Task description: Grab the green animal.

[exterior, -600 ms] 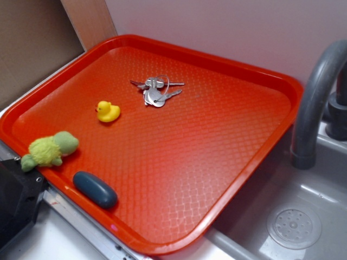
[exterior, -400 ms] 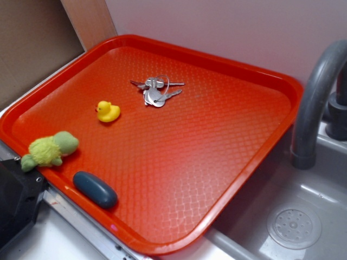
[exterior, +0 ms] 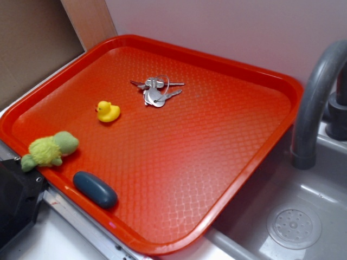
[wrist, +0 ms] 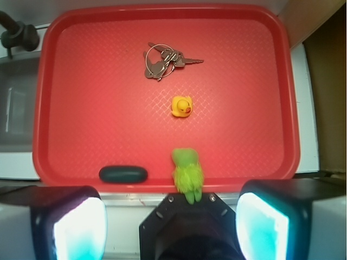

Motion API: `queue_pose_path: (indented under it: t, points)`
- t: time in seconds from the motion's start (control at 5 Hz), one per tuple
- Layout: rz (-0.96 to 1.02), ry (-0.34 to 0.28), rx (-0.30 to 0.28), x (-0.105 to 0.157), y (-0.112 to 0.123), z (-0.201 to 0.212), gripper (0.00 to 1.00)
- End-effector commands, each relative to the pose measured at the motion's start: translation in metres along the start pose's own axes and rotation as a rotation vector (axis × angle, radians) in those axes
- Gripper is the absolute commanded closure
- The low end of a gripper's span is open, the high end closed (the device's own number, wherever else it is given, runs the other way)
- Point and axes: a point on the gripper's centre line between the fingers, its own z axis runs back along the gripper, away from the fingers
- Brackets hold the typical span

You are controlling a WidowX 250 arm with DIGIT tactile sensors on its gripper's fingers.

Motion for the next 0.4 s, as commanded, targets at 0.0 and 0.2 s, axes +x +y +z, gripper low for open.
queue_pose_path:
  t: [0.0, 0.2]
  points:
    - [0.071, 0.055, 0.114, 0.018, 0.009, -0.046, 0.00]
    - [0.025, 0.124, 0.163, 0.013, 0.011, -0.082, 0.00]
